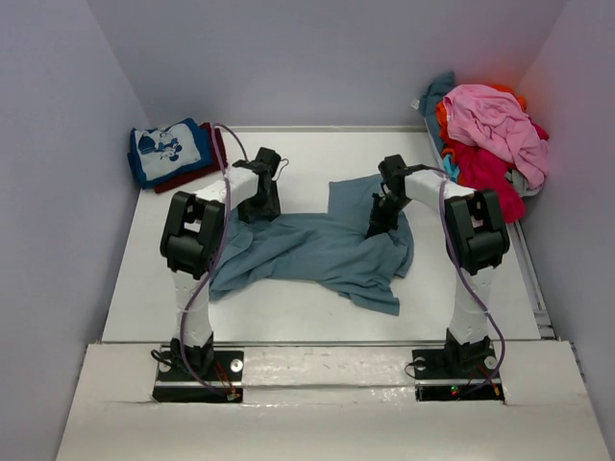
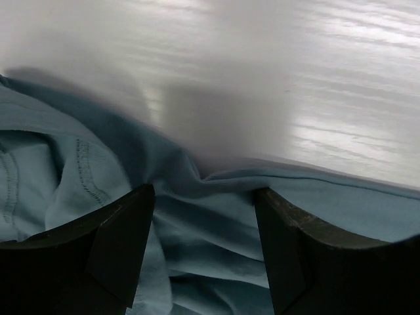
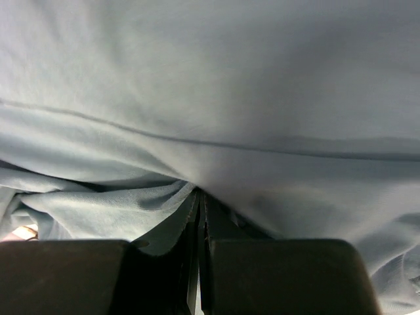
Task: Fold and stack the t-shirts
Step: Flatten out the tshirt
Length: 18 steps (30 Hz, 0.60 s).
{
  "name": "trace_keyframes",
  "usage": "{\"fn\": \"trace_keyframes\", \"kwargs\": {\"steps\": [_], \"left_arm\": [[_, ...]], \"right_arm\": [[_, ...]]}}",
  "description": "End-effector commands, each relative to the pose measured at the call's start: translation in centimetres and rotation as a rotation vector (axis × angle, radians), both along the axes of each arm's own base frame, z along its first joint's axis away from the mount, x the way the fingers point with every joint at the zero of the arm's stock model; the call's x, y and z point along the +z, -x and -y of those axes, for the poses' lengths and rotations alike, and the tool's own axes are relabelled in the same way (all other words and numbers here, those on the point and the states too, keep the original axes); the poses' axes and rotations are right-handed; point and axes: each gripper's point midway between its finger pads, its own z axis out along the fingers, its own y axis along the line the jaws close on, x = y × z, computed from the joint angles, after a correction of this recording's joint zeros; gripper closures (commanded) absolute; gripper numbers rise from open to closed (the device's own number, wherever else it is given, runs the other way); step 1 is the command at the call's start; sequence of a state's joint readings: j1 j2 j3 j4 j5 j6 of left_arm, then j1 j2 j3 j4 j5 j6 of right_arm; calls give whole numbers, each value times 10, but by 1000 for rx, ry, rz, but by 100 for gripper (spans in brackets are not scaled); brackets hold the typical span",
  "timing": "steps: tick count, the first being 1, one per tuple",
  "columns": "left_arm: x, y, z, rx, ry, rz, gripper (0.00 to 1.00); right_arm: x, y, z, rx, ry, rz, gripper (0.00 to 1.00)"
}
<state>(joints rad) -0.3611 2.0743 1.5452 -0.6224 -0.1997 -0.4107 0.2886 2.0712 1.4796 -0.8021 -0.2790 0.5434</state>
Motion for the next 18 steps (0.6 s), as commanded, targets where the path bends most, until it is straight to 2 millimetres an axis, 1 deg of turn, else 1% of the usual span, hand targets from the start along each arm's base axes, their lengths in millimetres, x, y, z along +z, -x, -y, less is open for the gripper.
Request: {"fn": "trace_keyframes", "kwargs": {"steps": [1,2,3,4,5,6,10,11,13,14,16,17,18], "left_arm": [[13,26,-54,115,-111,-23,26],[16,28,-59,132,-114,-18,26],[23,28,-61,143,-117,2,26],[24,29,-66,155,-122,1,26],[27,29,-67,159,-122,8,26],[33,28,-74,178,-132,17,26],[43,24,-77,176,-150,34,25],[44,23,-76,172,-150,36,25],[43,20,-75,169,-151,31,26],[43,20,-79,175,-154,25,25],[36,23,-83,180,-156,9,25],[37,23,-82,177,-148,9,25],[33,26,-88,189,-146,1,26]], "right_arm": [[-33,-6,7,5,65,15,93],[-33,-6,7,5,66,15,93],[-34,-5,7,7,68,11,93],[-35,-5,7,5,68,11,93],[-35,-4,8,5,68,9,93],[-36,-3,7,6,66,6,93],[-39,-2,7,11,64,3,93],[-39,-1,8,14,66,0,93],[-34,-5,10,12,78,18,93],[-31,-6,11,9,86,26,93],[-31,-7,16,0,94,24,93],[-30,-8,19,-10,90,20,93],[-32,-5,19,-9,89,12,93]]}}
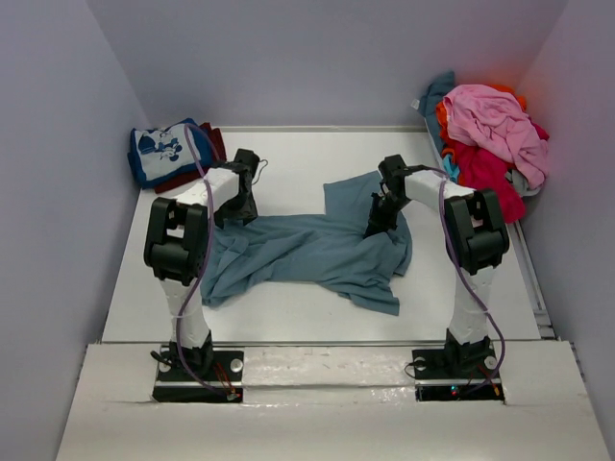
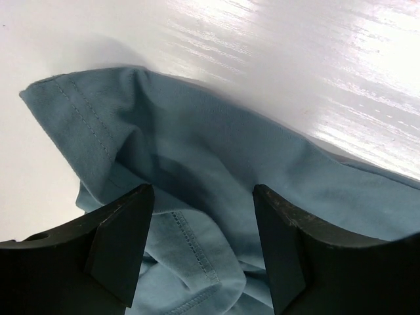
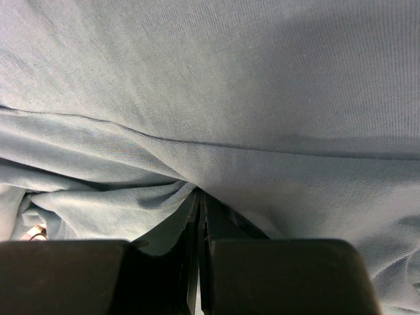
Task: Fold and stack the t-shirts
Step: Flatten out the tshirt
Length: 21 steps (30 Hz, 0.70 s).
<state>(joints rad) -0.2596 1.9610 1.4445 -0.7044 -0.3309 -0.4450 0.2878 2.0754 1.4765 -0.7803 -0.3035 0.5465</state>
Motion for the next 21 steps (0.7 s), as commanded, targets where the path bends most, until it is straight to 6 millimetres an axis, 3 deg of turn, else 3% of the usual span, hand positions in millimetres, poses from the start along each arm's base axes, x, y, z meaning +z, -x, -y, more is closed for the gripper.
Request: {"fn": "trace_keyframes", "kwargs": {"steps": [1,11,21], "left_arm": [[14,2,-14,19,-15,20,25],[15,24,-37,108,38,26,25],[29,29,-49,159,35,72,26]], "right_arm": [[-30,-5,27,-21,112,15,93],[-25,-5,25,-17,101,18,93],[-22,-6,28,-19,98,28,93]]}}
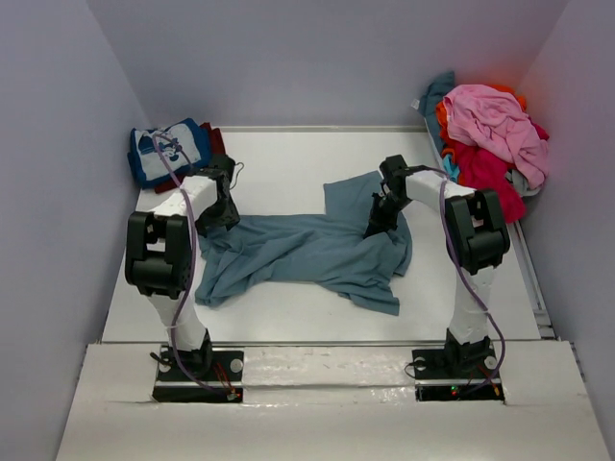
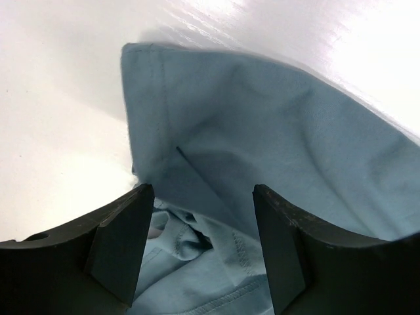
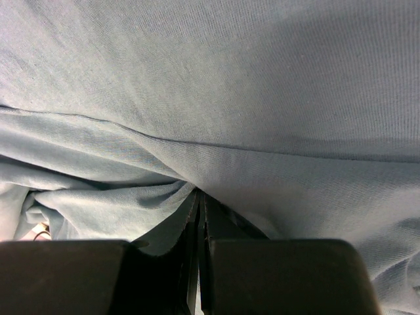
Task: Fold and stack the t-shirts
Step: Flatten out the tshirt
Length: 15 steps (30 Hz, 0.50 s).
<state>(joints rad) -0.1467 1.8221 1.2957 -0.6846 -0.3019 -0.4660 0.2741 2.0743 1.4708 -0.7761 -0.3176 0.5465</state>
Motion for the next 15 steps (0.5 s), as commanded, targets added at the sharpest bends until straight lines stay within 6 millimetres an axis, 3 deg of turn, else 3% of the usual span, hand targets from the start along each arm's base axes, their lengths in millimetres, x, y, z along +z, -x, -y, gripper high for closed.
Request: {"fn": "trace_keyframes", "kwargs": {"steps": [1,8,12,13,15], "left_arm": [[27,-5,-9,39,-18,79,25],[46,-27,-9,59,-9,134,25],[53,-48,-2,36,-2,175,25],[65,-59,-2,37,-8,210,25],[67,-77,8,16,4,221,25]], "right_arm": [[-21,-6,25,-7,111,35,93],[14,-22,28,5,126,125,92],[64,-46,25,-3,112,256,82],[72,-50,23,-4,106,275,78],[96,-66,20,-8,98,332,72]]}}
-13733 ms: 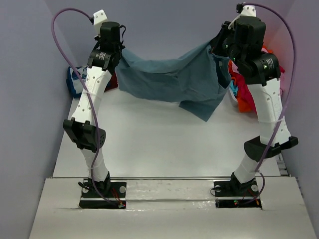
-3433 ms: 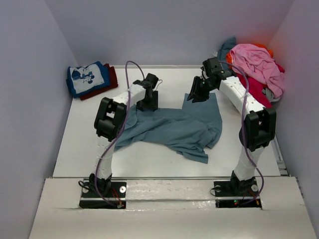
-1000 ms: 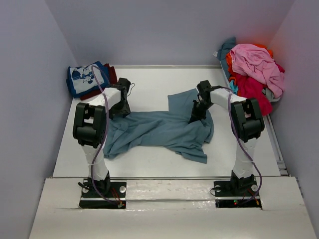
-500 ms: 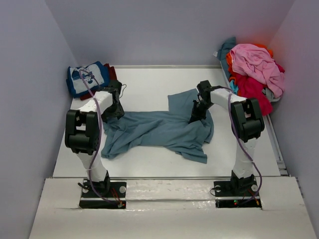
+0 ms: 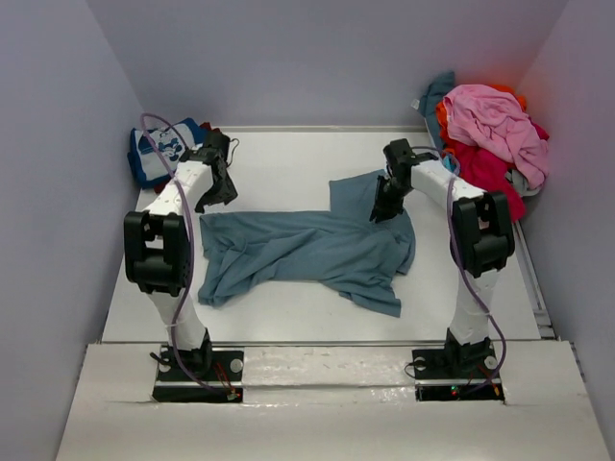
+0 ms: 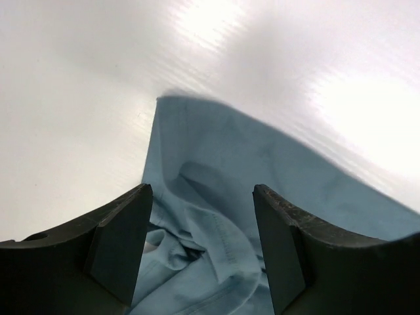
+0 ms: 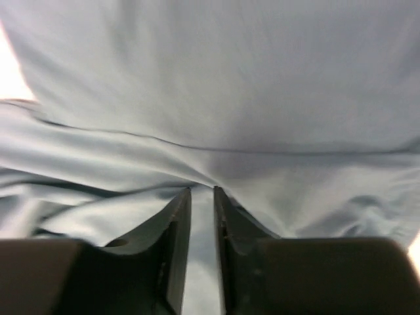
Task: Fold and stack the t-shirts
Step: Flatten out the tshirt
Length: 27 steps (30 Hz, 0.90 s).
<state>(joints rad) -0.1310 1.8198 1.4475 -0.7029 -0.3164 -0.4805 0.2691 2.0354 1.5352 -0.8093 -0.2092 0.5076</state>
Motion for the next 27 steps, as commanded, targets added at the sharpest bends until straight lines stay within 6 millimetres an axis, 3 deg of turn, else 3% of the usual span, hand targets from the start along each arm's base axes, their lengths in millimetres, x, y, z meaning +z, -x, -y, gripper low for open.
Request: {"fn": "trace_keyframes", "kwargs": {"steps": [1,3,4,8,13,21,24,27], "left_arm": [[21,-41,13,-21,0,79,25],[24,-56,22,-49,16,94,25],[10,-60,31,-69,28,62,25],[-8,-75,45,-99,63,39,26],[-32,-68,62,-135,76,-27,26],[-28,-46,53,-126,52,-41,26],[-15,-45,49,-125,35,-16,26],[0,-48,48,-125,27,13,25]], "right_arm": [[67,-43,5,-5,15,209,72],[66,-51,6,-3,29,203,71],[66,-54,6,-3,35,206,70],[57,-64,4,-8,38,198,69],[43,-73,1,-7,39,183,68],[15,-94,6,-31,95,184,49],[9,-105,5,-42,103,190,40],[15,-115,4,-45,104,218,25]]}}
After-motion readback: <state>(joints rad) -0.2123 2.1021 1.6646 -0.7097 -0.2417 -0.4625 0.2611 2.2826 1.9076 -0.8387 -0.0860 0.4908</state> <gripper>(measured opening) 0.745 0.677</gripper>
